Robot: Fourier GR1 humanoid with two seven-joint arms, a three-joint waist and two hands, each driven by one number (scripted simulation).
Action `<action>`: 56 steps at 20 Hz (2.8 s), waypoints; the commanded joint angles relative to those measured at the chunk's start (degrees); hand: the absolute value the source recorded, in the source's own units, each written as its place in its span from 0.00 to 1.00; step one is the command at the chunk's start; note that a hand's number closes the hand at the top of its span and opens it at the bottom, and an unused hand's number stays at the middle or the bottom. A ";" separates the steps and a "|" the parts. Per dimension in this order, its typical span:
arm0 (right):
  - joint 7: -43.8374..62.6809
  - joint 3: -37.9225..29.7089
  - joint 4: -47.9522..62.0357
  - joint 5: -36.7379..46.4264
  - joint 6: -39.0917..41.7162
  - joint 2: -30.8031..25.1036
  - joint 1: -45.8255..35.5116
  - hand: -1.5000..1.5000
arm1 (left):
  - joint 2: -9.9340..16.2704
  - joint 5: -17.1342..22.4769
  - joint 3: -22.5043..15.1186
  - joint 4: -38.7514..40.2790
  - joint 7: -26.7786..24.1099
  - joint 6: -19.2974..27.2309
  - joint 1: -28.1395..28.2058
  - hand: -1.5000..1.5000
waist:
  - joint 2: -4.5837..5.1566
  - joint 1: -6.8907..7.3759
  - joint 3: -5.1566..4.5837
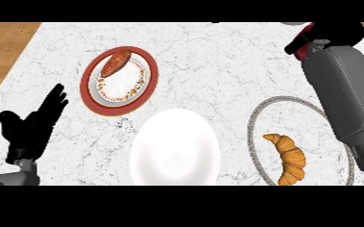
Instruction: Pick the pear from the placemat and place it in the tiered shelf
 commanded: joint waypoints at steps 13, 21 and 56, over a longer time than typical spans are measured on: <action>16.42 -7.34 -2.16 18.75 -7.40 4.92 -17.45 1.00 | 0.87 0.43 2.08 2.52 -1.79 -1.15 0.87 0.50 | -0.29 -2.09 0.01; 16.90 -9.15 3.17 28.86 6.70 -0.62 -25.62 1.00 | 0.61 1.18 2.36 -0.82 -0.77 -1.26 2.44 0.50 | -0.62 -1.95 -0.06; 5.43 -30.63 14.98 33.74 -7.60 -16.10 -15.26 1.00 | -0.48 0.14 3.44 0.27 -1.01 -1.55 1.79 0.50 | 0.01 -1.68 0.14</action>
